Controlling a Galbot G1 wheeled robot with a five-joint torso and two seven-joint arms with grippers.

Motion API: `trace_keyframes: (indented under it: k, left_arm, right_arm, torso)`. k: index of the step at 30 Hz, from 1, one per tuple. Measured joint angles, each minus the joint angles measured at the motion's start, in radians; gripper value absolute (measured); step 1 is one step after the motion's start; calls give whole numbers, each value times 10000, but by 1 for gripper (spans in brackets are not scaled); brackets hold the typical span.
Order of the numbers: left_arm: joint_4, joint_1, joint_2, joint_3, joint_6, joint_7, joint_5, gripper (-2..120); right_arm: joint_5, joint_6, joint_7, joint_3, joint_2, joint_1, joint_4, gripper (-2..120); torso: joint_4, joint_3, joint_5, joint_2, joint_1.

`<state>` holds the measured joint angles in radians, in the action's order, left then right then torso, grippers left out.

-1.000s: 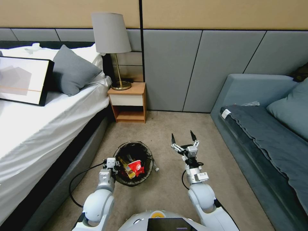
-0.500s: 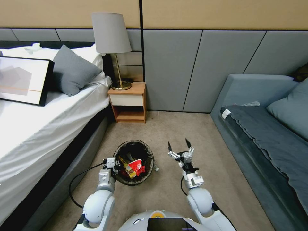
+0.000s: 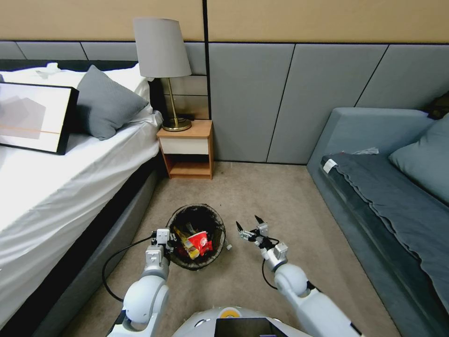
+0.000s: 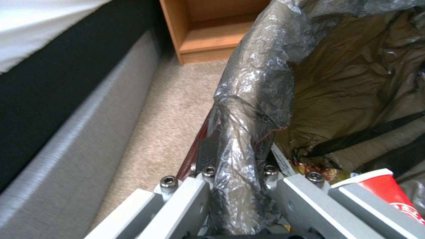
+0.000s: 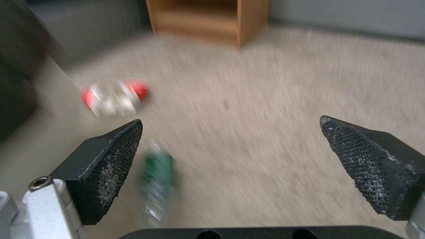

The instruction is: Pick up the trash bin, then pick up the garbage from the floor and place it into the trash bin.

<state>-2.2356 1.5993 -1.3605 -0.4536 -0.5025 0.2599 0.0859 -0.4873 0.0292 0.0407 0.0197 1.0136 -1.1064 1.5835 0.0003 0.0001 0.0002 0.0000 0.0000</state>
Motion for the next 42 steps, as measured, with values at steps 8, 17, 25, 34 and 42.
trace_keyframes:
  k: [8, 17, 25, 34, 42]
  left_arm:
    - [17, -54, -189, 38, -7, -1, -64, 0]
    - [0, -106, -316, -19, -17, -11, -122, 0]
    - [44, -270, -230, -17, -80, -19, -140, 0]
    - [-44, -150, -262, 18, -52, -20, -174, 0]
    - [-138, -13, -292, 142, -42, -28, -304, 0]
  right_arm:
    - [35, 267, 420, -1464, 437, 1580, -2382, 100]
    - [373, -89, 975, -2218, 1363, 2313, -4072, 100]
    - [550, -552, 1363, -2533, 1703, 2816, -5121, 100]
    - [712, -767, 1507, -2584, 2094, 2937, -5814, 100]
    - [859, -792, 1507, -2642, 2628, 3241, -6284, 100]
  torso:
    - [-3, 0, -3, 0, 1]
    - [-2, 0, -3, 0, 1]
    - [-3, 0, -4, -1, 0]
    - [-3, -1, -3, 0, 0]
    - [-2, 0, -2, 0, 0]
